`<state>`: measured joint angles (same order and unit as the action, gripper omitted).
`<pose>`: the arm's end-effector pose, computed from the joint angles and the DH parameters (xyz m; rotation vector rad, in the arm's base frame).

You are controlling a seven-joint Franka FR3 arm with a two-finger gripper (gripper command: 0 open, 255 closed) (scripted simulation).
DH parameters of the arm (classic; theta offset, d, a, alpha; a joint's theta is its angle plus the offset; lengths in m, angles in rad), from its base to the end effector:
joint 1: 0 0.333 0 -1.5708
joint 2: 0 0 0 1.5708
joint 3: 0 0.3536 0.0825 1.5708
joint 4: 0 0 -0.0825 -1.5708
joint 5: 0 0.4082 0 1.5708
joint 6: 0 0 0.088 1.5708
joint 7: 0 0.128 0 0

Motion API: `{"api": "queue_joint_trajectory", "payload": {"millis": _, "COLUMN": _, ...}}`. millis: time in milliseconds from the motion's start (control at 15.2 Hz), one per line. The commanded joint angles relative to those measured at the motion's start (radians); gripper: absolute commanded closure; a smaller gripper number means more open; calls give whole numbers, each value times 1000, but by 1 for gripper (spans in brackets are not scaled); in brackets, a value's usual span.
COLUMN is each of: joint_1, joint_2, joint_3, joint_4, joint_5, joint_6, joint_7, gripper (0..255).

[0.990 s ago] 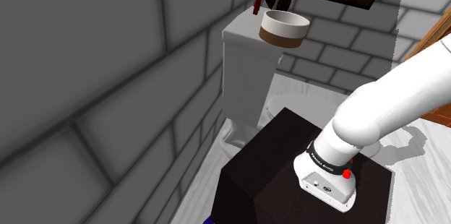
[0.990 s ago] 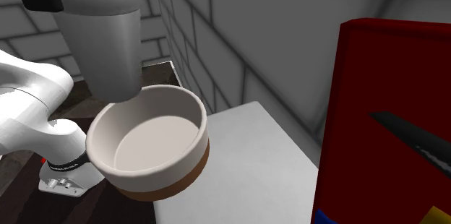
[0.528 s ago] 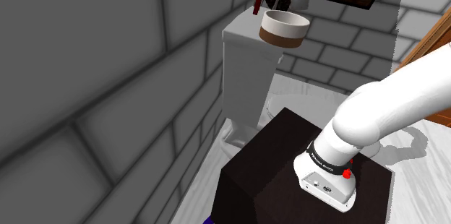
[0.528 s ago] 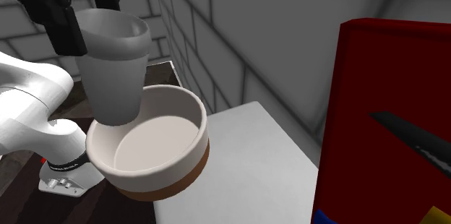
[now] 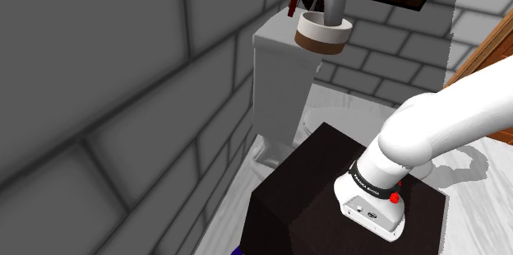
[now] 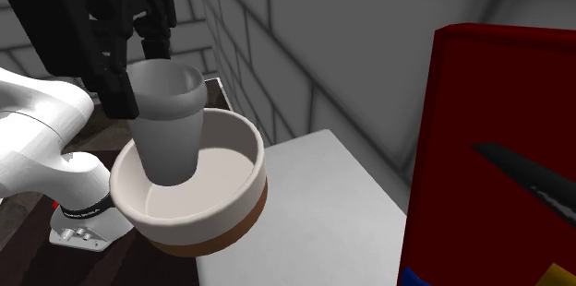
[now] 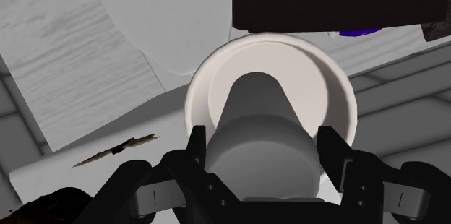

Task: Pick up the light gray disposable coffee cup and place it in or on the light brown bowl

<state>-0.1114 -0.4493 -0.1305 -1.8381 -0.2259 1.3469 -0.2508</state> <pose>0.3680 -0.1410 0.7107 2.9897 -0.0332 -0.1260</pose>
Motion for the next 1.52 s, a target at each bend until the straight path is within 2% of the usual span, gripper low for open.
{"api": "queue_joint_trajectory", "payload": {"millis": 0, "joint_1": 0, "joint_2": -4, "joint_3": -1, "joint_4": -13, "joint_5": 0, "joint_6": 9, "joint_7": 1, "gripper": 255}}
{"api": "queue_joint_trajectory", "payload": {"millis": 396, "joint_1": 0, "joint_2": -4, "joint_3": -1, "joint_4": -13, "joint_5": 0, "joint_6": 9, "joint_7": 1, "gripper": 255}}
{"api": "queue_joint_trajectory", "payload": {"millis": 462, "joint_1": 0, "joint_2": -4, "joint_3": -1, "joint_4": -12, "joint_5": 0, "joint_6": 9, "joint_7": 1, "gripper": 0}}
{"api": "queue_joint_trajectory", "payload": {"millis": 792, "joint_1": 0, "joint_2": -4, "joint_3": -1, "joint_4": -12, "joint_5": 0, "joint_6": 9, "joint_7": 1, "gripper": 0}}
{"api": "queue_joint_trajectory", "payload": {"millis": 1056, "joint_1": 5, "joint_2": 70, "joint_3": 14, "joint_4": 188, "joint_5": 7, "joint_6": -118, "joint_7": -10, "gripper": 0}}
{"api": "queue_joint_trajectory", "payload": {"millis": 1452, "joint_1": 5, "joint_2": 70, "joint_3": 14, "joint_4": 188, "joint_5": 7, "joint_6": -118, "joint_7": -10, "gripper": 0}}
